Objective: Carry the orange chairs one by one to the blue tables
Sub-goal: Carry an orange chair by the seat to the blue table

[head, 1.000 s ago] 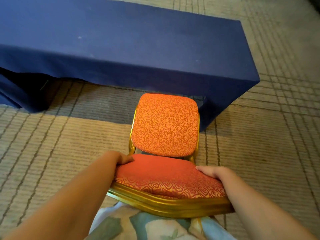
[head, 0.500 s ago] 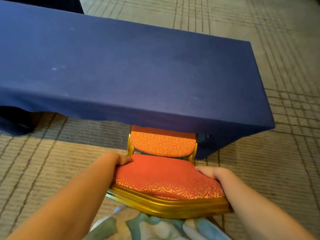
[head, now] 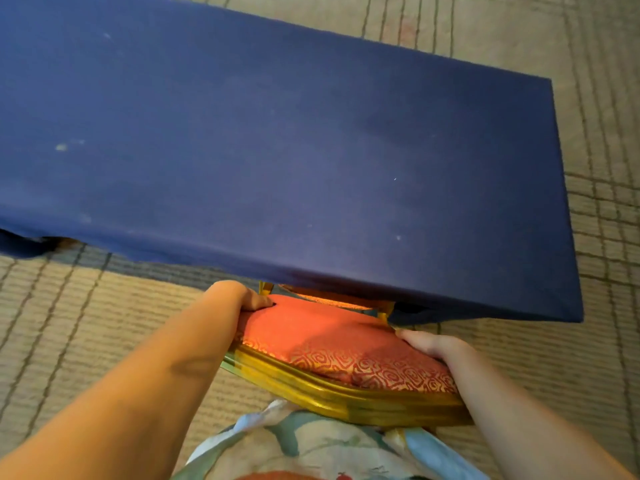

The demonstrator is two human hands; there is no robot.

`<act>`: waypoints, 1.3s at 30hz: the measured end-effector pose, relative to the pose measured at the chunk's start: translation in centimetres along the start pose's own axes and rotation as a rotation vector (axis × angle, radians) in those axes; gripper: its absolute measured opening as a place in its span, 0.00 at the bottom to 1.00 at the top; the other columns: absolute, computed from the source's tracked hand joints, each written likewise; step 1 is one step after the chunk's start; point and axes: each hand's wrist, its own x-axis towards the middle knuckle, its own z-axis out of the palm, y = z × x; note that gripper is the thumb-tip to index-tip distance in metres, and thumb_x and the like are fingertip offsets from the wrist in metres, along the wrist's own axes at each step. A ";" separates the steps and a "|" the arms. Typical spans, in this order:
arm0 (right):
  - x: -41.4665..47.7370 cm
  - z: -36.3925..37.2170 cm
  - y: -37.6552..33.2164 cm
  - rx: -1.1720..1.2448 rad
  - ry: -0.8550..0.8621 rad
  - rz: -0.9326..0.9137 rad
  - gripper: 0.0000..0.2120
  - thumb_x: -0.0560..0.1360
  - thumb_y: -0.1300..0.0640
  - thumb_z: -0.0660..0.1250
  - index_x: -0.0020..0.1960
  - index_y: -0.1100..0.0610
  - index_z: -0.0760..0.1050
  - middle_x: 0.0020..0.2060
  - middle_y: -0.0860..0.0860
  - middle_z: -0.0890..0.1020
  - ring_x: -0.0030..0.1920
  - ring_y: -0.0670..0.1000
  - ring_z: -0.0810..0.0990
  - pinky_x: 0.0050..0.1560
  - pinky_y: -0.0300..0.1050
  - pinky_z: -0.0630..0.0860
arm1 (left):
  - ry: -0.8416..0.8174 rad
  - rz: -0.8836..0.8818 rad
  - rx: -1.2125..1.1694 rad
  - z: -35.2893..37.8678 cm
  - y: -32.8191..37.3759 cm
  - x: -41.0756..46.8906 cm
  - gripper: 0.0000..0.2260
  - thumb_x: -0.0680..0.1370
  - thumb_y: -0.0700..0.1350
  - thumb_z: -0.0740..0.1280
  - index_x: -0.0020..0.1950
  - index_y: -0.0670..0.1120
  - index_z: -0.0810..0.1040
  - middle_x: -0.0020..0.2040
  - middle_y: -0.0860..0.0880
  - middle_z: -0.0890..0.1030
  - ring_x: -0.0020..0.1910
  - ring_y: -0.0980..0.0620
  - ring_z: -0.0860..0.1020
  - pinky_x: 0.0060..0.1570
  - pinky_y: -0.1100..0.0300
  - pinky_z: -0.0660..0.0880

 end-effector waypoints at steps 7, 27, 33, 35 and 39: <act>0.3 -2.0 -1.2 0.040 0.034 -0.017 0.25 0.82 0.42 0.52 0.73 0.54 0.67 0.71 0.55 0.70 0.70 0.55 0.70 0.70 0.48 0.64 | 0.095 0.055 0.071 -1.6 1.3 0.8 0.30 0.81 0.63 0.49 0.78 0.47 0.58 0.78 0.46 0.58 0.76 0.45 0.60 0.72 0.51 0.58; -2.6 -3.5 -4.0 -0.120 0.155 -0.227 0.23 0.77 0.42 0.63 0.66 0.55 0.75 0.59 0.53 0.79 0.56 0.54 0.79 0.60 0.46 0.73 | 0.248 0.081 0.045 -1.5 3.8 -1.9 0.26 0.79 0.61 0.60 0.68 0.44 0.73 0.67 0.44 0.74 0.62 0.43 0.76 0.54 0.54 0.70; -7.5 -2.2 -4.4 -0.150 0.197 -0.377 0.21 0.78 0.45 0.63 0.64 0.57 0.78 0.63 0.54 0.79 0.61 0.54 0.78 0.66 0.48 0.71 | 0.345 0.175 -0.004 0.0 4.5 -5.5 0.22 0.79 0.59 0.60 0.61 0.43 0.77 0.61 0.43 0.78 0.57 0.42 0.78 0.55 0.53 0.73; -9.3 -1.7 -4.4 -0.121 0.222 -0.423 0.19 0.79 0.46 0.63 0.62 0.57 0.79 0.61 0.53 0.80 0.60 0.53 0.78 0.64 0.48 0.72 | 0.352 0.214 0.010 0.5 4.5 -6.6 0.23 0.79 0.60 0.60 0.62 0.44 0.77 0.62 0.43 0.78 0.58 0.42 0.78 0.58 0.52 0.73; -12.8 -0.6 -3.9 -0.055 0.320 -0.503 0.17 0.79 0.46 0.63 0.61 0.55 0.80 0.59 0.51 0.81 0.58 0.51 0.78 0.63 0.50 0.72 | 0.427 0.329 -0.032 1.5 3.9 -9.1 0.24 0.79 0.59 0.60 0.66 0.42 0.75 0.65 0.42 0.76 0.61 0.42 0.75 0.62 0.50 0.70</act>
